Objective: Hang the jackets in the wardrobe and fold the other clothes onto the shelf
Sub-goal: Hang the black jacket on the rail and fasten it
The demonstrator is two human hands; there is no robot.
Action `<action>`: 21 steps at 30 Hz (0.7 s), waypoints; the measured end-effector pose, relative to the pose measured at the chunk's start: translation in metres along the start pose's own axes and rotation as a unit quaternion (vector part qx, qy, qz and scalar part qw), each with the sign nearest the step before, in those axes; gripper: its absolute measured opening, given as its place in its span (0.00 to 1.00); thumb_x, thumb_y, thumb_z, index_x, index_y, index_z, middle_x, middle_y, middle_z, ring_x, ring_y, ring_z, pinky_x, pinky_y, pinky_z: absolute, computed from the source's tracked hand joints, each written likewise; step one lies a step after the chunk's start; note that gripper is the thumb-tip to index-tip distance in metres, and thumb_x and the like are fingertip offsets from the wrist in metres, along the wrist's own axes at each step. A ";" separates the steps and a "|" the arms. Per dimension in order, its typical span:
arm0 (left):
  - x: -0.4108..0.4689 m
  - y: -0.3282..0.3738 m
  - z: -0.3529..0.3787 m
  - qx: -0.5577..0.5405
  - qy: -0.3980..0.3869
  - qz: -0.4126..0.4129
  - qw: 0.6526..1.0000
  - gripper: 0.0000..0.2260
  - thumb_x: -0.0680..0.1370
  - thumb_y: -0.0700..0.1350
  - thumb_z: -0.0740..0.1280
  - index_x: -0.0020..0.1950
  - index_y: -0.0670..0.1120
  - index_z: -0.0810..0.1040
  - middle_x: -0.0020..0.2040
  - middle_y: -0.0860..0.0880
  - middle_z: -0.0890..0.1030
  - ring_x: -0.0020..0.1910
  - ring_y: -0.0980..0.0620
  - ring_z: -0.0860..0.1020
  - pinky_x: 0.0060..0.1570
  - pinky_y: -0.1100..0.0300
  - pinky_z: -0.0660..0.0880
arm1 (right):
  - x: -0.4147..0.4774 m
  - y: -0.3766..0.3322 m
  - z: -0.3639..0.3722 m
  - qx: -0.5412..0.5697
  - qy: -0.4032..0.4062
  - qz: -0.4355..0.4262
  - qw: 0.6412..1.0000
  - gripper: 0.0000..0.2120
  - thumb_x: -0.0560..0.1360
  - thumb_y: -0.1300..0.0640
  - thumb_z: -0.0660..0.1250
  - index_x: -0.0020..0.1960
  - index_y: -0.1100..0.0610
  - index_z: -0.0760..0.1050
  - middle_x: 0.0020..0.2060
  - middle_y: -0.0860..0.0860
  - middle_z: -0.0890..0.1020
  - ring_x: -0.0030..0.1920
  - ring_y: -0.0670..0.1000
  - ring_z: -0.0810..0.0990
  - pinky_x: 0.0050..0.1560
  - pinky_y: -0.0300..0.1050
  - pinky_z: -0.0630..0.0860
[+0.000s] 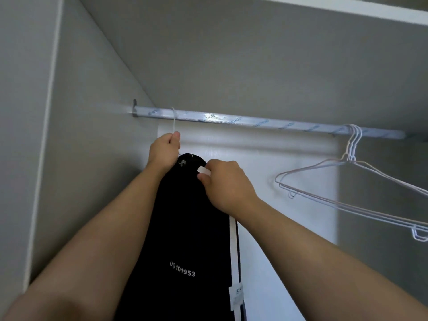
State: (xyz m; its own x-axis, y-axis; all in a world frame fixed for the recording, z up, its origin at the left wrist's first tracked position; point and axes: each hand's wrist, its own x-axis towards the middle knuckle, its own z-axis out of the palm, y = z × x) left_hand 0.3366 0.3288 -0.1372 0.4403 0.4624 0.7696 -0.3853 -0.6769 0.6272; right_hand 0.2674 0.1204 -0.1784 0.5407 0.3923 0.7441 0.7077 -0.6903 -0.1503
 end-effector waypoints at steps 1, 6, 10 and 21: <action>0.001 -0.002 -0.002 -0.004 0.009 -0.008 1.000 0.20 0.85 0.55 0.56 0.36 0.48 0.73 0.35 0.51 0.76 0.36 0.51 0.73 0.37 0.56 0.65 | 0.002 -0.007 0.002 0.000 0.000 -0.003 1.000 0.11 0.82 0.48 0.62 0.47 0.55 0.73 0.38 0.51 0.76 0.37 0.53 0.76 0.35 0.47 0.72; 0.005 -0.008 -0.009 -0.019 0.031 -0.036 0.999 0.20 0.84 0.54 0.57 0.35 0.50 0.75 0.34 0.52 0.76 0.39 0.49 0.74 0.42 0.56 0.67 | 0.007 -0.034 0.008 -0.010 0.014 -0.024 1.000 0.18 0.81 0.51 0.63 0.35 0.49 0.62 0.34 0.48 0.70 0.31 0.49 0.71 0.28 0.42 0.64; 0.006 0.001 -0.013 -0.024 0.067 -0.049 0.996 0.11 0.80 0.52 0.64 0.46 0.46 0.80 0.43 0.48 0.81 0.46 0.45 0.80 0.49 0.56 0.74 | 0.003 -0.035 0.008 -0.010 0.015 -0.027 0.999 0.18 0.81 0.51 0.63 0.34 0.49 0.62 0.33 0.49 0.71 0.31 0.49 0.72 0.27 0.42 0.63; -0.075 0.150 0.023 -0.034 -0.071 0.129 0.989 0.08 0.71 0.45 0.69 0.48 0.51 0.73 0.40 0.54 0.78 0.38 0.53 0.77 0.34 0.61 0.68 | -0.016 0.073 -0.022 0.113 0.133 0.146 0.974 0.32 0.80 0.34 0.48 0.42 0.56 0.79 0.35 0.53 0.84 0.38 0.59 0.83 0.48 0.54 0.80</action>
State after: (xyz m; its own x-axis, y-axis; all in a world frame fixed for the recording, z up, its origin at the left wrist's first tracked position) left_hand 0.2643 0.1790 -0.1038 0.4289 0.1913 0.8829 -0.5507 -0.7194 0.4234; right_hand 0.2999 0.0503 -0.1869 0.6180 0.0062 0.7862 0.6391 -0.5863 -0.4978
